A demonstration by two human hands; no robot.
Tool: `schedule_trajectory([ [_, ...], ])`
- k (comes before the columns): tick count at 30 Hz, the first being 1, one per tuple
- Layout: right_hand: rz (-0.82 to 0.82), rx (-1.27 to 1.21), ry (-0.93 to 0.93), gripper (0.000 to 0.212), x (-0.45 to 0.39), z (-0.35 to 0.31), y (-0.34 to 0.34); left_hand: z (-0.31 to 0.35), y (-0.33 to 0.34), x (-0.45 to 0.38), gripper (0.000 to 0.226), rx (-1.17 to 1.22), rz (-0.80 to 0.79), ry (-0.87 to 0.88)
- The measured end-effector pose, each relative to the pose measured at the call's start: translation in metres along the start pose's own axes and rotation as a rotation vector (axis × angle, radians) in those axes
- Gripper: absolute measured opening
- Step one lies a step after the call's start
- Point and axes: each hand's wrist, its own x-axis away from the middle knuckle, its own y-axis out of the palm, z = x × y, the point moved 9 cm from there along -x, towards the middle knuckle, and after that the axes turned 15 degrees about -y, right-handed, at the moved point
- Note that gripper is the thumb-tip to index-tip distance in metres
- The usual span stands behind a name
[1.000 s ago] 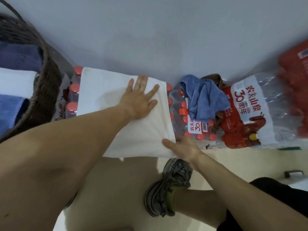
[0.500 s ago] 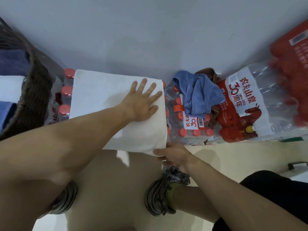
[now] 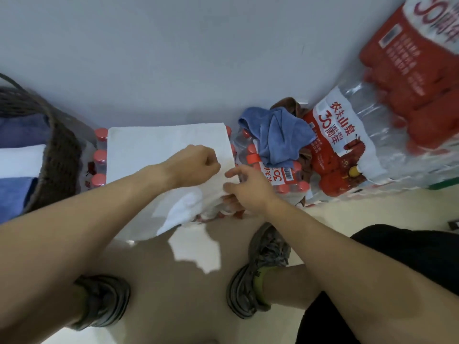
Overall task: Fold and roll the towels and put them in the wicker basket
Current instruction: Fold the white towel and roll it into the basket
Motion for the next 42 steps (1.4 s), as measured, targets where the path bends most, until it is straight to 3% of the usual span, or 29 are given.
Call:
schedule_trajectory([
  [3,-0.027,-0.188,0.006,0.009,-0.003,-0.016,0.003,-0.006,0.013,0.022,0.037,0.068,-0.174,-0.044],
  [9,-0.108,-0.377,0.023,0.033,-0.001,-0.026,0.012,-0.016,0.012,0.043,0.031,0.142,-0.011,-0.050],
  [12,-0.034,-0.254,-0.040,0.021,-0.007,-0.022,0.006,-0.026,0.015,0.047,0.015,0.154,0.088,-0.053],
  [15,0.080,-0.094,-0.127,0.023,-0.014,-0.017,-0.001,-0.038,0.017,0.049,0.014,0.189,0.162,-0.106],
  [20,0.172,0.099,-0.284,0.023,-0.024,-0.023,-0.008,-0.049,0.030,0.049,0.035,0.080,0.049,-0.111],
  [24,0.230,0.065,-0.269,0.020,-0.031,-0.016,-0.018,-0.064,0.021,0.047,0.019,-0.103,0.053,-0.142],
  [31,0.319,0.149,-0.257,0.022,-0.029,0.003,-0.036,-0.103,-0.032,0.045,0.023,-0.283,0.019,-0.234],
  [35,0.371,0.129,-0.270,0.020,-0.026,0.005,-0.041,-0.125,-0.039,0.045,0.025,-0.390,-0.109,-0.308],
  [39,0.376,0.132,-0.260,0.027,-0.025,0.008,-0.043,-0.150,-0.039,0.052,0.028,-0.359,-0.259,-0.394],
  [42,0.365,0.170,-0.250,0.029,-0.028,0.010,-0.044,-0.167,-0.035,0.060,0.033,-0.018,-0.360,-0.500],
])
